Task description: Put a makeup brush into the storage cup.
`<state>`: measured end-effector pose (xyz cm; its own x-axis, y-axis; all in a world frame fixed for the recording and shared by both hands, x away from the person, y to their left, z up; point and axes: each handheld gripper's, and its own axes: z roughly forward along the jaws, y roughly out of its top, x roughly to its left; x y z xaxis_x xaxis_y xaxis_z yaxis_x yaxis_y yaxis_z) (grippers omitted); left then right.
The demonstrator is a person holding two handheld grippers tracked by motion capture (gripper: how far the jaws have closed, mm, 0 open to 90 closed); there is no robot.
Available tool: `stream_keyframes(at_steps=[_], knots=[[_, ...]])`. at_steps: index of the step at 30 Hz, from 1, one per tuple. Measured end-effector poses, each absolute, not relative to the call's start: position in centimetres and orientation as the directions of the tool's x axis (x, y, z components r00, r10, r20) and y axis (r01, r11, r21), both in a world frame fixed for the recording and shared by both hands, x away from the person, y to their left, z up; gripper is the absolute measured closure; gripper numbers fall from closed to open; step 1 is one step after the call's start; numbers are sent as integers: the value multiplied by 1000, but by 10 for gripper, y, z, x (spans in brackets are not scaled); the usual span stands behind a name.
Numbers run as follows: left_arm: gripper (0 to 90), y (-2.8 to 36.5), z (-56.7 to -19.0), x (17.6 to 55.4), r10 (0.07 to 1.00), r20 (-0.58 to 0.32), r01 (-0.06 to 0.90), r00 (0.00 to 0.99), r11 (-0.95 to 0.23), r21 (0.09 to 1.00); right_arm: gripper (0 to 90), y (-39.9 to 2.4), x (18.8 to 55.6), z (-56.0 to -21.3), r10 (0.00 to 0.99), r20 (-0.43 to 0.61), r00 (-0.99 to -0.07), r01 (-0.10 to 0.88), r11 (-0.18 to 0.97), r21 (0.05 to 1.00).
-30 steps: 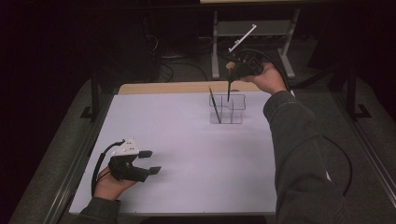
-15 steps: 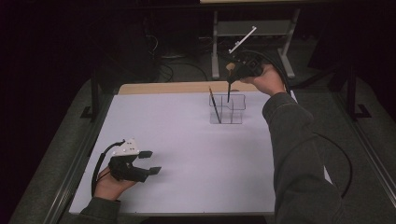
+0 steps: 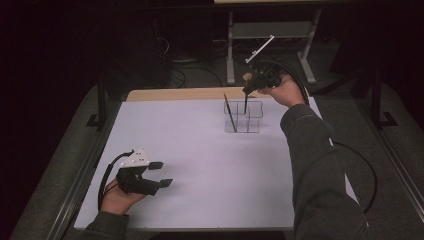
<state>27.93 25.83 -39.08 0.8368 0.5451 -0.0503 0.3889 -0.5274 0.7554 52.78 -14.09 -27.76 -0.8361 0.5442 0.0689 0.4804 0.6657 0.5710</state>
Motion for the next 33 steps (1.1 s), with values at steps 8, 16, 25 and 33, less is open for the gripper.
stream_keyframes(at_steps=[8,16,25,33], knots=[[305,258,-391,280,542,-42,385,840,-538,750,823,-143,527,-287,550,75,-832,490,665,563],[305,258,-391,279,547,-50,389,836,-526,756,822,-144,526,-293,548,77,-833,490,666,562],[304,257,-392,279,545,-55,392,837,-525,755,821,-142,524,-306,547,86,-833,500,676,542],[304,257,-391,279,539,-45,382,841,-532,755,819,-141,524,-311,546,87,-834,502,683,530]])
